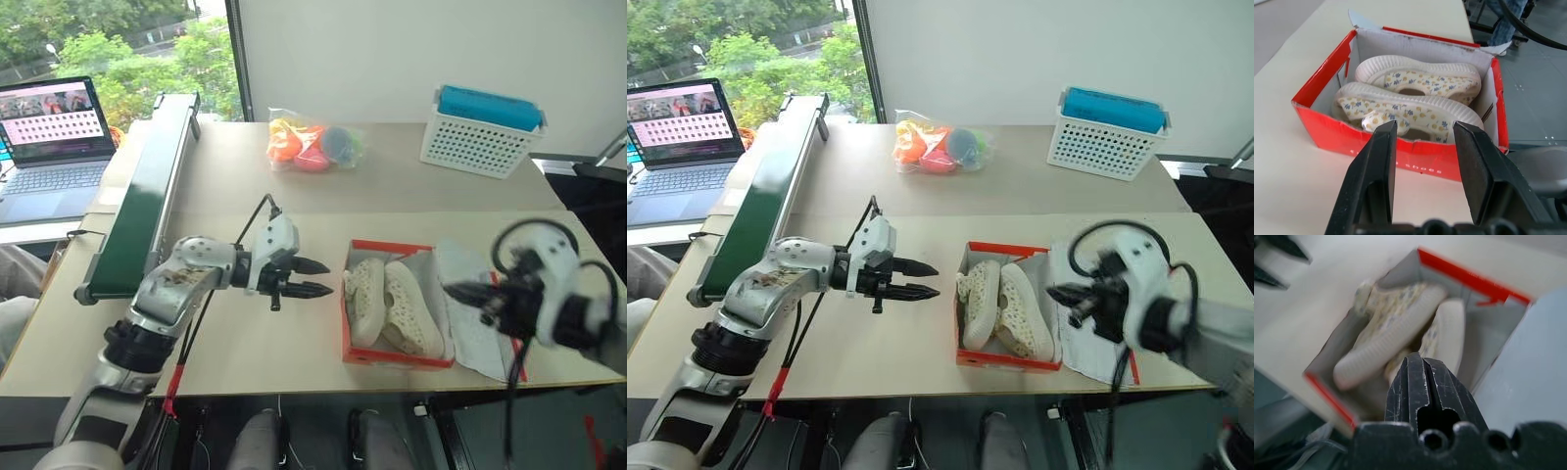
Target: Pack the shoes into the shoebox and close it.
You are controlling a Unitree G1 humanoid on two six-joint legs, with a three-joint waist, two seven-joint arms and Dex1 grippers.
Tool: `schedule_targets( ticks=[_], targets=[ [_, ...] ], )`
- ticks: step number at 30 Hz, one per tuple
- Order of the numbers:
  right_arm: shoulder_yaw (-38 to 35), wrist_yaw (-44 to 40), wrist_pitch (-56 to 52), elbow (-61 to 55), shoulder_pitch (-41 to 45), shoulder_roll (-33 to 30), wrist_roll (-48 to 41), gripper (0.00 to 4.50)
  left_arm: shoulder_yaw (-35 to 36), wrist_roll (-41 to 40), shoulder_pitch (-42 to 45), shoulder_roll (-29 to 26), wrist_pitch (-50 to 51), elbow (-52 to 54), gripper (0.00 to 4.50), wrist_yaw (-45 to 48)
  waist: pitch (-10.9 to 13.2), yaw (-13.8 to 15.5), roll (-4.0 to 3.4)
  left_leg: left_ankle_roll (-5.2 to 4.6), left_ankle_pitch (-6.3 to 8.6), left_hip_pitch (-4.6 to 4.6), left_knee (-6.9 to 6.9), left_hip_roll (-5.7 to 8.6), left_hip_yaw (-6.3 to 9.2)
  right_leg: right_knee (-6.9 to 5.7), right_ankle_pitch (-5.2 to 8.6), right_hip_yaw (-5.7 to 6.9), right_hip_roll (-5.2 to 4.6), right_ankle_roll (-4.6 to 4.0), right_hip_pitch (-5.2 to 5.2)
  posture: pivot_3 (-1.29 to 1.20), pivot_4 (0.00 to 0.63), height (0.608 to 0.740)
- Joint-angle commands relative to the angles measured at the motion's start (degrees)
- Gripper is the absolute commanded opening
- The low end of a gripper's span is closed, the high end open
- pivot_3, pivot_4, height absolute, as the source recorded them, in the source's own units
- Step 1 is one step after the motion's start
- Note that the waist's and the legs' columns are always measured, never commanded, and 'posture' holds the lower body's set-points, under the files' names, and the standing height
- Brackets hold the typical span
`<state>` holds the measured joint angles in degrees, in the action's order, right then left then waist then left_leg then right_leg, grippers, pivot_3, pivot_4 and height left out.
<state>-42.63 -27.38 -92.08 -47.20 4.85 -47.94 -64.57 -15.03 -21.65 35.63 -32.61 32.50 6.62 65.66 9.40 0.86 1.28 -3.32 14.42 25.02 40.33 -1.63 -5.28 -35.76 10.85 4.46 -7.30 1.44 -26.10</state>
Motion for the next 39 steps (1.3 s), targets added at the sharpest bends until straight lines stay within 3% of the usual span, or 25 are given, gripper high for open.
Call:
schedule_targets(
  ticks=[1,6,10,13,19,24,32,39],
  targets=[
    [-9.5,1.0,-0.4,-2.1,-9.0,-1.7,-7.9,0.02,-0.5,0.0,0.9,0.7,-1.6,0.2,1.92,1.1,0.0,-0.1,0.02,0.00,0.00,-0.03,0.02,-0.02,-0.01,-0.01,0.00,-0.02,0.00,0.00,0.02,0.00,0.150,0.699],
    [-13.0,4.6,0.7,-4.2,-25.3,2.6,-12.1,0.02,-0.9,0.1,1.4,1.7,-1.8,-0.5,1.92,1.5,0.0,0.3,0.06,0.00,0.00,-0.16,0.06,-0.07,0.01,-0.02,0.23,-0.06,0.07,0.37,0.15,0.00,0.150,0.699],
    [-4.4,12.2,1.8,-4.4,-31.4,8.8,-7.3,0.02,-1.4,0.3,0.8,2.2,-1.9,-0.3,1.92,1.7,0.0,0.3,0.06,-0.01,0.02,-0.19,0.07,-0.07,-0.03,-0.02,0.23,-0.18,0.09,0.37,0.14,0.00,0.150,0.699],
    [0.8,19.7,3.6,-0.9,-32.0,17.7,-2.8,0.02,-1.4,0.1,0.5,2.2,-1.4,0.3,1.92,1.7,0.0,0.2,0.11,-0.01,0.02,-0.27,0.10,-0.09,-0.05,-0.04,0.24,-0.29,0.14,0.37,0.18,0.00,0.150,0.699],
    [2.1,30.4,8.3,7.1,-29.9,31.7,6.5,0.02,-1.0,0.0,0.8,1.9,-0.9,0.3,1.92,1.7,-0.1,0.0,0.06,-0.02,0.03,-0.29,0.10,-0.08,-0.11,-0.06,0.25,-0.45,0.19,0.36,0.13,0.00,0.150,0.699],
    [-1.5,34.4,14.9,9.4,-24.9,40.8,1.8,0.02,-1.0,-0.2,0.7,1.5,-0.7,0.7,1.92,1.9,-0.1,-0.3,0.01,-0.02,0.03,-0.29,0.10,-0.12,-0.14,-0.12,0.25,-0.53,0.25,0.35,0.05,0.00,0.150,0.699],
    [-0.5,42.4,23.7,12.9,-23.6,42.9,-16.8,0.02,-1.2,0.1,1.2,1.4,-0.6,0.4,1.92,2.2,-0.1,-0.2,0.00,-0.02,0.03,-0.29,0.10,-0.10,-0.15,-0.17,0.24,-0.56,0.26,0.34,0.05,0.00,0.150,0.699],
    [2.3,52.5,29.8,19.0,-25.6,40.0,-14.2,0.02,-0.9,0.1,1.7,1.5,-0.2,0.6,1.92,2.0,-0.1,-0.2,-0.01,-0.02,0.03,-0.37,0.11,-0.08,-0.19,-0.22,0.23,-0.64,0.26,0.32,0.09,0.00,0.150,0.699]
  ],
)
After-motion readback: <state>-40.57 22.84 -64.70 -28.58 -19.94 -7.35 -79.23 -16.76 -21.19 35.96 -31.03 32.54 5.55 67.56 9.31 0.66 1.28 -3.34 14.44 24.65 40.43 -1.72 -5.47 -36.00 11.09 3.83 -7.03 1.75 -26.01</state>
